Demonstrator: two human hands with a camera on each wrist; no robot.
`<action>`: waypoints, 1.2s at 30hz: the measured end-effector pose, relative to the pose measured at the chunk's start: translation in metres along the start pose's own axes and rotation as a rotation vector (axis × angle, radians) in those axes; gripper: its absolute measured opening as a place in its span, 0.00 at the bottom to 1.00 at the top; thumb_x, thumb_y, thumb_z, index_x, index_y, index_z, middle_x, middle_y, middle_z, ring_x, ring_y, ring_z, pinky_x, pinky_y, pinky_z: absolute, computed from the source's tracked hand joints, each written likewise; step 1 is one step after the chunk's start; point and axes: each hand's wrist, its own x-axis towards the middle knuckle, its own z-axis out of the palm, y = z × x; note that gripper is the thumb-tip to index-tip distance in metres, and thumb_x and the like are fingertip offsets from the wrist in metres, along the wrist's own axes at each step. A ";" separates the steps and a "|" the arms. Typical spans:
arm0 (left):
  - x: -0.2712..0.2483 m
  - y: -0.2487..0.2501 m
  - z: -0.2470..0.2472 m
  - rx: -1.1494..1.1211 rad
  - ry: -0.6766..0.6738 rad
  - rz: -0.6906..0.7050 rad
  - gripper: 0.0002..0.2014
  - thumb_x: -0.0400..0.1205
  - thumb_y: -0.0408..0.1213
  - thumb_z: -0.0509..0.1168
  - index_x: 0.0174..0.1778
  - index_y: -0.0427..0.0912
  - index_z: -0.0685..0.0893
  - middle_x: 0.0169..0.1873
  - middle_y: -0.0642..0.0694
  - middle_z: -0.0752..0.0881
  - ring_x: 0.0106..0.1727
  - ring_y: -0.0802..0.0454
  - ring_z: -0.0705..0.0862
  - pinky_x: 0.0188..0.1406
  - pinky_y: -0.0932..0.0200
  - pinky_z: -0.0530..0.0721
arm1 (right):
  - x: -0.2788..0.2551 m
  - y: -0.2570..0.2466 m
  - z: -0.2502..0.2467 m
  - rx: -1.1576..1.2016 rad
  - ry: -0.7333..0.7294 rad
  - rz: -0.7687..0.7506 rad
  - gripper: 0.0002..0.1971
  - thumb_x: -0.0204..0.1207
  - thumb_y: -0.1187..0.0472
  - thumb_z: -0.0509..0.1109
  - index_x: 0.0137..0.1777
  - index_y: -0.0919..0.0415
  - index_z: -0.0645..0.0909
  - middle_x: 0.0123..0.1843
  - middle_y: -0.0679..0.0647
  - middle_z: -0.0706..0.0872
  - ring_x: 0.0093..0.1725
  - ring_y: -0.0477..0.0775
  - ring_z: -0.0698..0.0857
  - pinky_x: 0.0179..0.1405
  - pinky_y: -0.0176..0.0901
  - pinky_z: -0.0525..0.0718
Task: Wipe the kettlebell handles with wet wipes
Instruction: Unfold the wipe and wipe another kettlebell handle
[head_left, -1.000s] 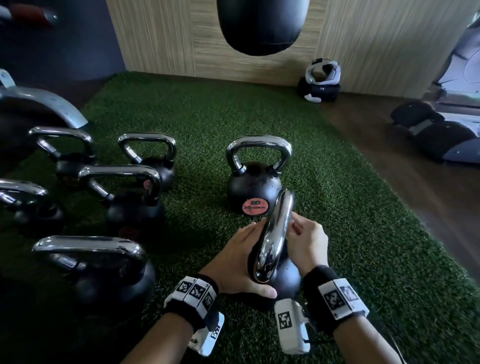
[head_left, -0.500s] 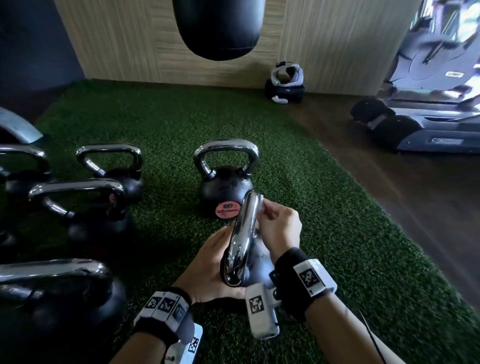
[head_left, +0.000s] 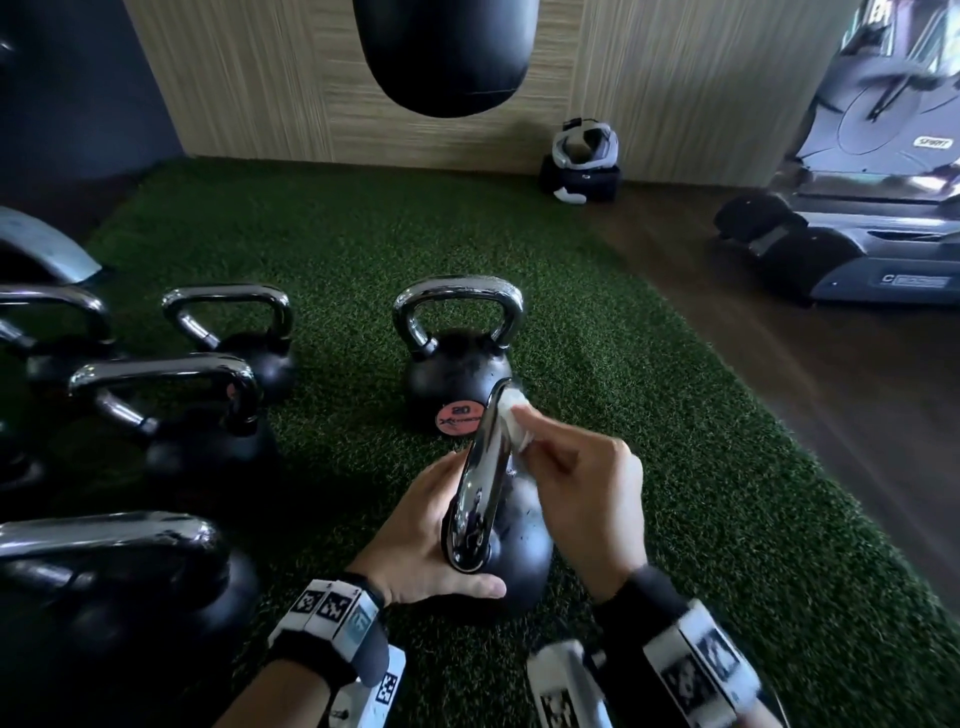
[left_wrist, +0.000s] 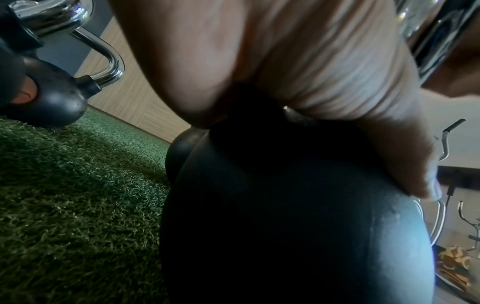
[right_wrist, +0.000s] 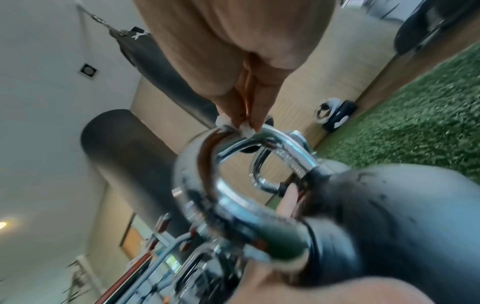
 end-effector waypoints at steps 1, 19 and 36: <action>0.001 0.001 0.000 0.006 -0.003 -0.003 0.63 0.56 0.49 0.92 0.72 0.92 0.54 0.74 0.79 0.69 0.81 0.62 0.72 0.85 0.52 0.69 | -0.013 -0.005 -0.006 0.030 -0.040 -0.007 0.17 0.75 0.71 0.82 0.61 0.54 0.93 0.50 0.40 0.95 0.34 0.30 0.88 0.27 0.36 0.87; -0.001 0.006 0.002 0.022 0.035 0.017 0.60 0.57 0.42 0.92 0.71 0.90 0.62 0.70 0.76 0.75 0.74 0.68 0.77 0.77 0.68 0.72 | -0.028 0.001 -0.023 0.376 -0.301 0.216 0.15 0.60 0.71 0.90 0.41 0.53 0.95 0.41 0.52 0.96 0.42 0.53 0.96 0.46 0.42 0.92; 0.001 0.007 0.004 -0.004 0.040 -0.026 0.53 0.54 0.49 0.92 0.69 0.80 0.69 0.68 0.62 0.81 0.72 0.51 0.82 0.75 0.37 0.79 | -0.002 0.032 -0.011 -0.055 -0.576 0.000 0.15 0.74 0.66 0.83 0.53 0.44 0.93 0.45 0.41 0.92 0.42 0.40 0.91 0.43 0.32 0.88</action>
